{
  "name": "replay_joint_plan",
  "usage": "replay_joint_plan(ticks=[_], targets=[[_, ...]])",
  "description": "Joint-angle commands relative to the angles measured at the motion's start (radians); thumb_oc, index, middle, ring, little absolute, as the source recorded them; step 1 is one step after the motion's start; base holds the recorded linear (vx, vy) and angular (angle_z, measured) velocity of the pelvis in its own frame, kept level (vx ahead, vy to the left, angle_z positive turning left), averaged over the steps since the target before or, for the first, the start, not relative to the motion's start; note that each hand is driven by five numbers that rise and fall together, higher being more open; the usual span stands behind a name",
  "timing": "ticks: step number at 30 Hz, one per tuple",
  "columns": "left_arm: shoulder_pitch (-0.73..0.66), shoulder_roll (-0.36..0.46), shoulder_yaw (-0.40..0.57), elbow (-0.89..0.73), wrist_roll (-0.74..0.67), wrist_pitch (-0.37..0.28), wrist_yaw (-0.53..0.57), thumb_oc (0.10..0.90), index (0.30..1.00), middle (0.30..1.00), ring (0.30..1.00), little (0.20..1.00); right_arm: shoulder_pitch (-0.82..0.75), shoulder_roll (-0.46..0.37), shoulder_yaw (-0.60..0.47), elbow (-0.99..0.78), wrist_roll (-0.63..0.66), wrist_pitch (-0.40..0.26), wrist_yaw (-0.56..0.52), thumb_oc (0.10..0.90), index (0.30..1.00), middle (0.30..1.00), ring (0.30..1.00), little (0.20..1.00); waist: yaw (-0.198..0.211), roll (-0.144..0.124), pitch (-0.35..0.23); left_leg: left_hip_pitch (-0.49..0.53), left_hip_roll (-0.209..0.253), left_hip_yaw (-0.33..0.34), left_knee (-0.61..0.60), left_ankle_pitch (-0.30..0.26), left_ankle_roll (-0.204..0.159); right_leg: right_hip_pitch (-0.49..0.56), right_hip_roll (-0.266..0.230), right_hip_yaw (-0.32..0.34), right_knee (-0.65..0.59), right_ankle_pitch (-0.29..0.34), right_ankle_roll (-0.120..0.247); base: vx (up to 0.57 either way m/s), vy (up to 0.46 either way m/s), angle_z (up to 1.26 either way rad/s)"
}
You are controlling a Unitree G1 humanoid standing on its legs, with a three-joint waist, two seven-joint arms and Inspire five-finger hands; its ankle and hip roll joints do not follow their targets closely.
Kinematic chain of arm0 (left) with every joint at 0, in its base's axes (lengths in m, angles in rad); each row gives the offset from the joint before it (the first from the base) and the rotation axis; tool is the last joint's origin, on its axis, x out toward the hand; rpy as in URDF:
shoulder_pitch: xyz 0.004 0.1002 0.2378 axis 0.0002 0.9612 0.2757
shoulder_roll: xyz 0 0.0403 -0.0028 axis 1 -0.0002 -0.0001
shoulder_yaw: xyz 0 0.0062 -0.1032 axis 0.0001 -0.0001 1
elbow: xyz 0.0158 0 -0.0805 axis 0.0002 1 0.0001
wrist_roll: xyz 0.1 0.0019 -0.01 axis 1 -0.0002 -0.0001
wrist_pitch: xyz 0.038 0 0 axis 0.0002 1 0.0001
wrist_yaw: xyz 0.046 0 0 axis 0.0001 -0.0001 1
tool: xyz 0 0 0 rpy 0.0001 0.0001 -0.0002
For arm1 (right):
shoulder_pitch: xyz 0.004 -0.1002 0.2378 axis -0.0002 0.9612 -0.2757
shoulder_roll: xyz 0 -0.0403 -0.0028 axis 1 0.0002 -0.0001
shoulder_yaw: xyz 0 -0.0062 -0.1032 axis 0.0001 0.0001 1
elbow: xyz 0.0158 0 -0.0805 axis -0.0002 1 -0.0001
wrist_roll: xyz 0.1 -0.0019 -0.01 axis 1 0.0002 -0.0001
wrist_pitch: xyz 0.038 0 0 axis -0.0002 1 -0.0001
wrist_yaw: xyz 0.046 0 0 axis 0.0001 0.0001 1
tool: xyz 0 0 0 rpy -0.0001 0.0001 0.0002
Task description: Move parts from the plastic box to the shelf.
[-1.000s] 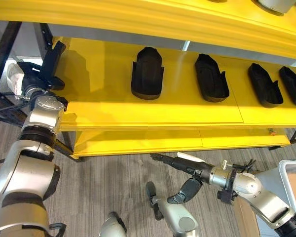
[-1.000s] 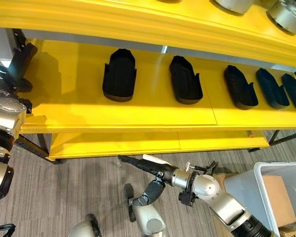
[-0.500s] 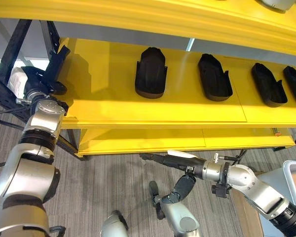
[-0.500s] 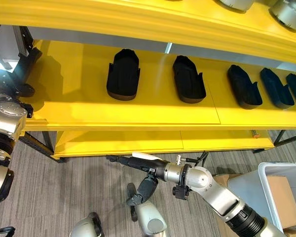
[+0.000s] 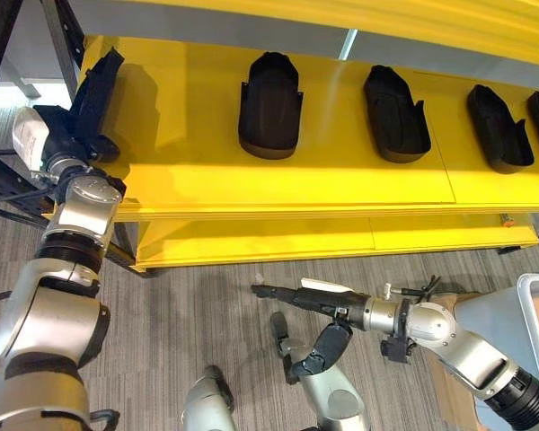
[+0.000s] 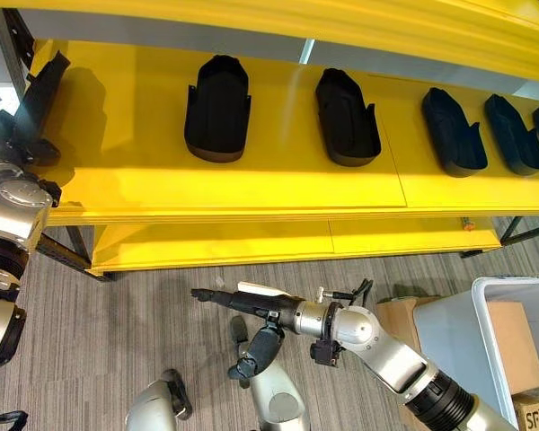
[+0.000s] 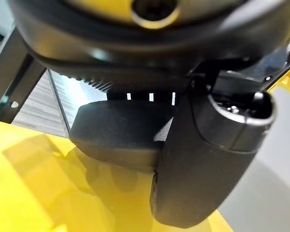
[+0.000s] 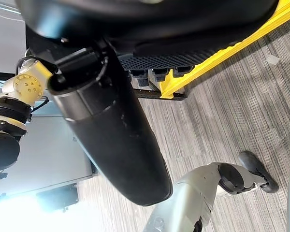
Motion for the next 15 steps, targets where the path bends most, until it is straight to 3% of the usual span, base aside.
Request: replay_joint_plan(ticks=[1,15], targets=[[-0.088,0.000,-0.063,-0.069,0.074,-0.027,0.019,0.400,0.300,0.300,0.300,0.300,-0.054,0.024,-0.023,-0.059,0.052,-0.085,-0.006,0.900,1.000,1.000,1.000,1.000,-0.004,-0.003,-0.031,-0.035,-0.051,0.092,0.033,0.010,0.095,0.024,0.004,-0.059,0.098,-0.170,0.063,0.02,-0.051,-0.02],[-0.091,-0.055,-0.062,-0.061,0.055,-0.004,0.039,0.400,0.300,0.300,0.300,0.300,-0.041,0.039,-0.012,-0.053,0.049,-0.075,0.002,0.900,1.000,1.000,1.000,1.000,-0.024,0.005,-0.023,-0.058,-0.028,0.099,0.072,0.030,0.080,0.011,0.009,-0.057,0.129,-0.197,0.055,0.01,-0.019,-0.05]])
